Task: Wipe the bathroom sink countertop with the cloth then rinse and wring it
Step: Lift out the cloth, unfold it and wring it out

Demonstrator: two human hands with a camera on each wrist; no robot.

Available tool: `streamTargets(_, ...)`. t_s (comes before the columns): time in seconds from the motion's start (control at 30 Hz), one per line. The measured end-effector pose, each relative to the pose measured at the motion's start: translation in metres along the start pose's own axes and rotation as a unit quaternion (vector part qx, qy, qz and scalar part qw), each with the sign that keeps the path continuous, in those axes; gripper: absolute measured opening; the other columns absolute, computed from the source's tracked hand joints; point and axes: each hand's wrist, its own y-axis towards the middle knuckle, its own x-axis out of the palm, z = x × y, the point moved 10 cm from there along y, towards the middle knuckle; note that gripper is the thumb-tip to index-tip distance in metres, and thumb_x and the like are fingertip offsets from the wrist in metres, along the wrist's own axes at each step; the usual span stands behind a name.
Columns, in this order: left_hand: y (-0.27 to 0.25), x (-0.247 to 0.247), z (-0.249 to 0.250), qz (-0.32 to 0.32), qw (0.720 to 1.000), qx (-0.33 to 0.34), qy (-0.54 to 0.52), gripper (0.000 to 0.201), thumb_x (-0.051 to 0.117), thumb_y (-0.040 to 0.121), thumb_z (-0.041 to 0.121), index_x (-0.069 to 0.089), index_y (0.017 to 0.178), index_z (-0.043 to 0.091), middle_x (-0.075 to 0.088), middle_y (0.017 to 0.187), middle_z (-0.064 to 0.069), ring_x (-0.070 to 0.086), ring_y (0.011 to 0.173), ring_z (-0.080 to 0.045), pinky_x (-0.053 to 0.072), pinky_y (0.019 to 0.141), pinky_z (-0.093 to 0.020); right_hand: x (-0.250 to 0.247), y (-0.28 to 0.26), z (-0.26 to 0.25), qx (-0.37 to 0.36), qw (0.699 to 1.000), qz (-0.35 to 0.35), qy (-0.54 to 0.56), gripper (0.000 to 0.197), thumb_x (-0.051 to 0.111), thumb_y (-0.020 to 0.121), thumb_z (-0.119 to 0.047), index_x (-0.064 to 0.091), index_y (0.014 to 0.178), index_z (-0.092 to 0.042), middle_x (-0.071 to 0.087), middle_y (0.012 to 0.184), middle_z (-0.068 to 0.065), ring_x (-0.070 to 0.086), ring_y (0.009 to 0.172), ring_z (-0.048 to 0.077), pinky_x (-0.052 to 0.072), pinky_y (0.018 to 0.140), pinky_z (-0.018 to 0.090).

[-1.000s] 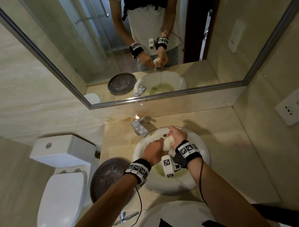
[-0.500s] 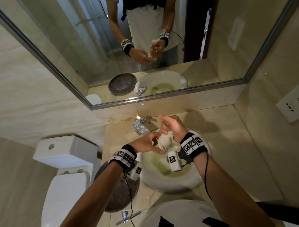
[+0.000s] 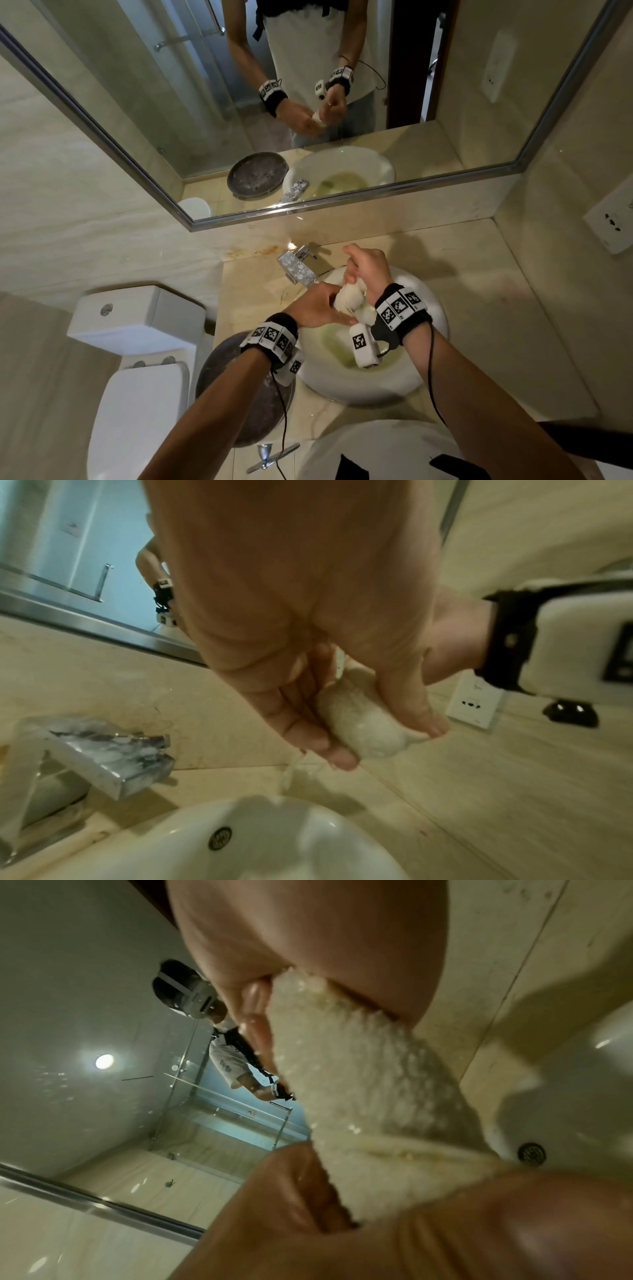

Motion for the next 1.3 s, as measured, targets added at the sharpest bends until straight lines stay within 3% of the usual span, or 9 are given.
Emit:
streamTargets(0.17,0.006,0.014,-0.008,0.072,0.993,-0.041,0.088,0.036,0.086,0.071,0.045,0.073,0.090,0.018,0.069,0.076,0.008,0.056,0.061,0.000,0.036,0.055,-0.013,-0.029,0.001,0.026,0.076,0.990,0.122,0.005,0.042,0.060,0.083,-0.018,0.048,0.044,-0.009,0.042,0.039,0.006,0.040,0.042,0.023,0.047,0.064,0.034)
streamTargets(0.37,0.009,0.033,-0.007,0.084,0.981,-0.034,0.169,0.029,0.075,0.081,0.038,0.064,0.080,0.011,0.067,0.073,-0.008,0.053,0.062,-0.019,0.035,0.058,-0.029,-0.060,-0.007,0.060,0.154,0.964,0.215,0.028,0.033,0.058,0.089,-0.017,0.052,0.059,-0.005,0.052,0.050,0.008,0.044,0.042,0.020,0.041,0.053,0.028)
streamTargets(0.53,0.017,0.047,-0.009,0.075,0.957,-0.042,0.277,0.035,0.073,0.077,0.041,0.053,0.079,0.011,0.061,0.073,-0.009,0.057,0.062,-0.029,0.044,0.053,-0.035,-0.082,-0.011,0.067,0.199,0.948,0.234,-0.088,0.008,0.049,0.093,-0.006,0.054,0.087,-0.007,0.055,0.064,0.001,0.055,0.077,0.024,0.043,0.075,0.030)
streamTargets(0.63,0.018,0.050,-0.005,0.097,0.948,-0.038,0.301,0.022,0.063,0.085,0.029,0.052,0.086,0.009,0.061,0.082,-0.013,0.060,0.070,-0.035,0.044,0.057,-0.037,-0.084,-0.012,0.067,0.214,0.942,0.235,-0.106,0.014,0.052,0.093,-0.007,0.042,0.099,-0.014,0.047,0.071,0.001,0.055,0.090,0.027,0.041,0.079,0.032)
streamTargets(0.73,0.019,0.050,-0.005,0.102,0.946,-0.037,0.306,0.019,0.060,0.088,0.026,0.049,0.086,0.011,0.061,0.085,-0.014,0.061,0.075,-0.037,0.041,0.058,-0.037,-0.080,-0.004,0.068,0.183,0.956,0.220,-0.060,0.007,0.053,0.093,-0.012,0.047,0.096,-0.009,0.050,0.065,0.002,0.053,0.075,0.025,0.043,0.071,0.031)
streamTargets(0.83,0.021,0.039,-0.009,0.110,0.958,-0.044,0.262,0.037,0.069,0.084,0.047,0.052,0.088,0.014,0.065,0.087,-0.010,0.061,0.075,-0.031,0.039,0.059,-0.034,-0.074,-0.006,0.068,0.166,0.953,0.241,0.076,0.026,0.055,0.088,-0.019,0.056,0.067,-0.004,0.053,0.046,0.005,0.048,0.051,0.020,0.043,0.062,0.029)
streamTargets(1.0,0.015,0.019,0.001,-0.019,0.999,-0.025,0.034,0.039,0.082,0.079,0.041,0.069,0.110,0.021,0.074,0.104,0.004,0.068,0.090,-0.016,0.054,0.084,-0.032,-0.036,0.011,0.013,0.025,0.996,0.080,0.019,0.045,0.063,0.092,-0.023,0.045,0.053,-0.011,0.037,0.045,0.005,0.036,0.037,0.020,0.039,0.052,0.030)
streamTargets(1.17,0.003,-0.023,0.009,-0.083,0.987,-0.031,-0.136,0.055,0.086,0.076,0.037,0.065,0.116,0.006,0.065,0.116,-0.023,0.064,0.107,-0.032,0.042,0.105,-0.060,0.014,-0.005,-0.042,-0.080,0.983,-0.157,0.042,0.057,0.057,0.100,-0.020,0.045,0.045,-0.015,0.029,0.039,0.004,0.028,0.036,0.017,0.034,0.050,0.031)
streamTargets(1.3,-0.013,-0.019,0.037,-0.191,0.957,-0.001,-0.218,0.054,0.083,0.079,0.018,0.059,0.126,0.005,0.066,0.124,-0.014,0.061,0.118,-0.030,0.044,0.107,-0.043,0.049,-0.030,-0.071,-0.127,0.948,-0.284,0.068,0.065,0.055,0.102,-0.027,0.036,0.041,-0.016,0.027,0.034,0.001,0.026,0.031,0.017,0.031,0.050,0.035)
